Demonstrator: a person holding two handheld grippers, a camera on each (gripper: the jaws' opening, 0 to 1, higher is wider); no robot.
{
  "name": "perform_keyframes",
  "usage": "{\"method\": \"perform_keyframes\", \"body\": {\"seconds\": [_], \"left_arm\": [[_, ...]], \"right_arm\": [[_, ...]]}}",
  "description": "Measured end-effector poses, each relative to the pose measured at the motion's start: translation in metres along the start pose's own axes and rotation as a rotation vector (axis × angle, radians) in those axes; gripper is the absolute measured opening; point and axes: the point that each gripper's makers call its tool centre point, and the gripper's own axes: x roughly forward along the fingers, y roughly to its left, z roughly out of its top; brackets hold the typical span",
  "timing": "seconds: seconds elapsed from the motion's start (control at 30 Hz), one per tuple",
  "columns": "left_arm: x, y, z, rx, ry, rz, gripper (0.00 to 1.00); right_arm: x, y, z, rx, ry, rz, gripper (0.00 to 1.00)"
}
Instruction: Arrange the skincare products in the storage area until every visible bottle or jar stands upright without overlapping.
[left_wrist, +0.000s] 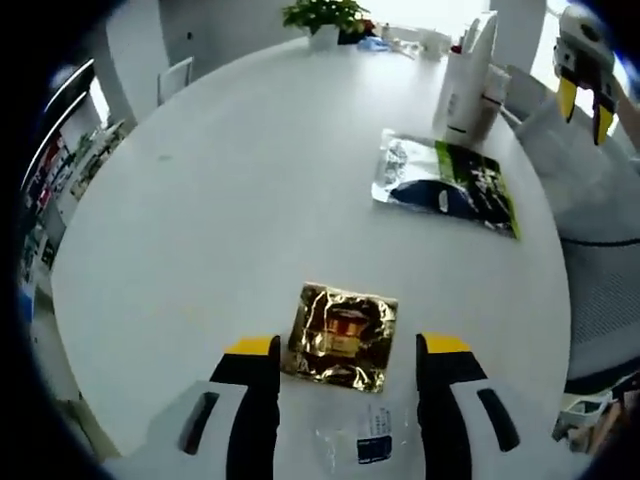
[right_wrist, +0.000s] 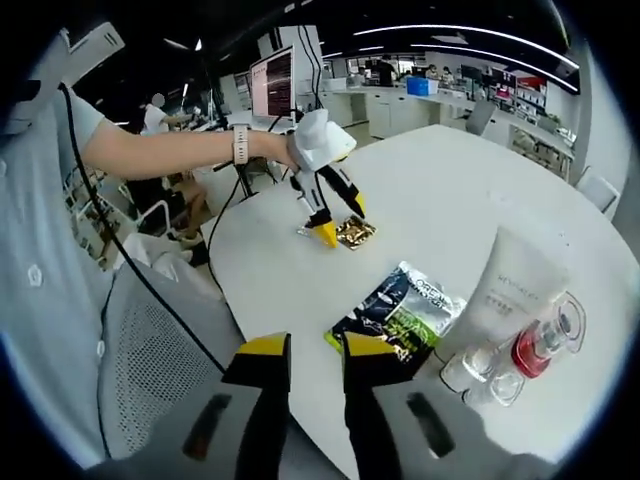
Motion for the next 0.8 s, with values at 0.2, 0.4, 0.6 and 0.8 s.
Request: {"method": "perform_keyframes", "body": {"seconds": [0.2, 0.4, 0.6, 0.8], "left_arm": [[0.000, 0.001, -0.001, 0.018, 0.009, 0.005, 0.47], [-0.001, -0.001, 0.000, 0.003, 0.013, 0.012, 0.39], [-0.002, -0.005, 0.001, -0.030, 0.031, 0.029, 0.37], [-0.005, -0.014, 0.003, -0.084, 0.024, 0.023, 0.36]], "right_arm": [[0.004, 0.001, 0.003, 0.002, -0.008, 0.007, 0.19], [0.013, 0.003, 0.005, 0.006, -0.017, 0.011, 0.19], [0.027, 0.010, 0.004, 0.010, -0.022, 0.028, 0.18], [0.038, 0.010, 0.004, 0.025, -0.028, 0.034, 0.18]]}}
